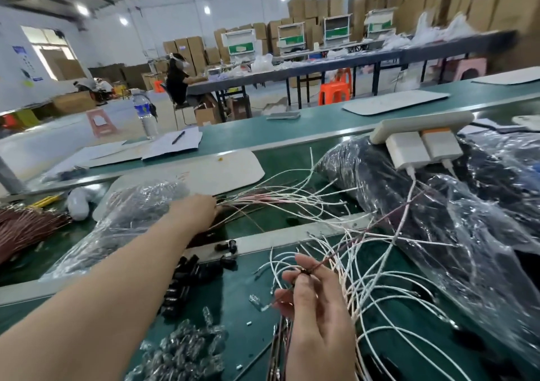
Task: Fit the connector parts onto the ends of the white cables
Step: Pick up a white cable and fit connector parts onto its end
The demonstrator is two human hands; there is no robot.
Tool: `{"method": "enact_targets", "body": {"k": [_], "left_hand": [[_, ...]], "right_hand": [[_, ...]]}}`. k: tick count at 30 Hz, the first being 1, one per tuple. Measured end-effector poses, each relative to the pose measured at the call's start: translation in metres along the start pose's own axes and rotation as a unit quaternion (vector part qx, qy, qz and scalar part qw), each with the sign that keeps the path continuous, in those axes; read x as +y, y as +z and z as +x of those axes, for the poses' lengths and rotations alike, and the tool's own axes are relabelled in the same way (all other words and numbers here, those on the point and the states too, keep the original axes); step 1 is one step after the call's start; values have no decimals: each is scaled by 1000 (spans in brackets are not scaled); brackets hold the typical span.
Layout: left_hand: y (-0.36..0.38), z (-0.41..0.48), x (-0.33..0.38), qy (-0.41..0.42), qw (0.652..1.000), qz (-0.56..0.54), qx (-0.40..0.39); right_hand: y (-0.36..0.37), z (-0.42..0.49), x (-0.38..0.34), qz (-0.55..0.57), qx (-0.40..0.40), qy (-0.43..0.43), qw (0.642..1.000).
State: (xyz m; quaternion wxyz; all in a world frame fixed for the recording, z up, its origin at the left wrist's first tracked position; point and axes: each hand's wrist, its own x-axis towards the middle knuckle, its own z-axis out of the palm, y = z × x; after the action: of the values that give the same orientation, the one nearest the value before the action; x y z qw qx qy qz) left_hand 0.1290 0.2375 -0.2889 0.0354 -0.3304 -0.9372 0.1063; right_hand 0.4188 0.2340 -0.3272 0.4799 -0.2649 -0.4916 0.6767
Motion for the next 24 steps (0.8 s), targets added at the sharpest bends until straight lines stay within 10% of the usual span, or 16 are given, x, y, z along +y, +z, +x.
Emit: {"method": "enact_targets", "body": {"k": [6,15,24], "left_hand": [[-6,9,-7,-58,995,-34,-79],[-51,-121,45,381,913,-131,-59],[-21,-156,71,445,882,-29,149]], "right_hand": [[0,4,4,19,24,-4,1000],[-3,4,-5,67,67,22,995],[-5,-9,-18,51,82,-12,995]]}}
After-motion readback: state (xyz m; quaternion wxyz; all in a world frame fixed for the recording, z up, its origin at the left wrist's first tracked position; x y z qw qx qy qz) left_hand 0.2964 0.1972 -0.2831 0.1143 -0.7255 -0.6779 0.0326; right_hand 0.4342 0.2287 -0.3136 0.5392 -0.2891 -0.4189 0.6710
